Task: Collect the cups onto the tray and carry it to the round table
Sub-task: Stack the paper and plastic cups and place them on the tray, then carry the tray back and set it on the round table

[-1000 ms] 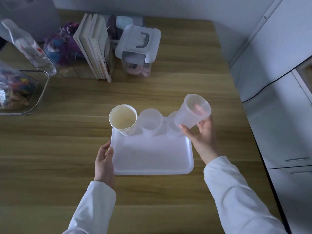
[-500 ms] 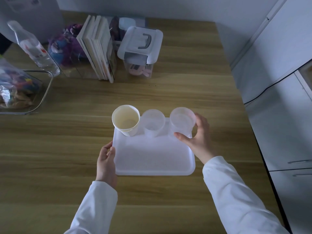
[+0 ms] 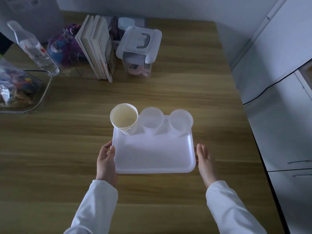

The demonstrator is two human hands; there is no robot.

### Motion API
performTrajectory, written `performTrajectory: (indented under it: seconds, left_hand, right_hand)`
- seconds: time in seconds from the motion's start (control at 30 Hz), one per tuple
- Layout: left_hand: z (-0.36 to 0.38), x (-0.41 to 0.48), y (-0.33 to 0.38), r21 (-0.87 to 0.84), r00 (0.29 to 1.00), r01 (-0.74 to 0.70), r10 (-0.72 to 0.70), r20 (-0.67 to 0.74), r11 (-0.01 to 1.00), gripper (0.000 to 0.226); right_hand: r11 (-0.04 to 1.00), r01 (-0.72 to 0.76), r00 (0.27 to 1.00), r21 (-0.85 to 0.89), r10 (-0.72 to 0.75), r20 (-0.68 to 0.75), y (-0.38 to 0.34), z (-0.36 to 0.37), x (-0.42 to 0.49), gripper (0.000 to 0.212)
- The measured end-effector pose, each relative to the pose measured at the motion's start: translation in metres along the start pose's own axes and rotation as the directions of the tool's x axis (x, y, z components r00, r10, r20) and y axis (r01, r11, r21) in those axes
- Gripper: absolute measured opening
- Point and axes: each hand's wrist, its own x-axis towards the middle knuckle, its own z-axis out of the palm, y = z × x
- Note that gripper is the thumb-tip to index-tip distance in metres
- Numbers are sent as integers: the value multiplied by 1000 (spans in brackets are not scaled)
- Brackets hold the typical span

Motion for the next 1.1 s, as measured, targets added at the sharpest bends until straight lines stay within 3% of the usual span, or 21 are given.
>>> performTrajectory:
  seconds: [0.13, 0.7, 0.93, 1.1]
  left_hand:
    - [4, -4, -4, 8, 1000, 9, -9, 1, 1000, 19]
    - [26, -30, -19, -20, 992, 5, -3, 130, 1000, 19]
    - [13, -40, -15, 59, 954, 5, -22, 298, 998, 22]
    - [3, -46, -24, 181, 912, -40, -38, 408, 983, 14]
  right_hand:
    - [999, 50, 998, -1, -50, 38, 7, 1, -6, 34]
    - [1000, 27, 988, 14, -25, -152, 29, -25, -29, 33]
    - [997, -15, 952, 74, 37, -304, 38, -21, -82, 35]
    - [995, -32, 882, 99, 75, -466, 56, -15, -128, 40]
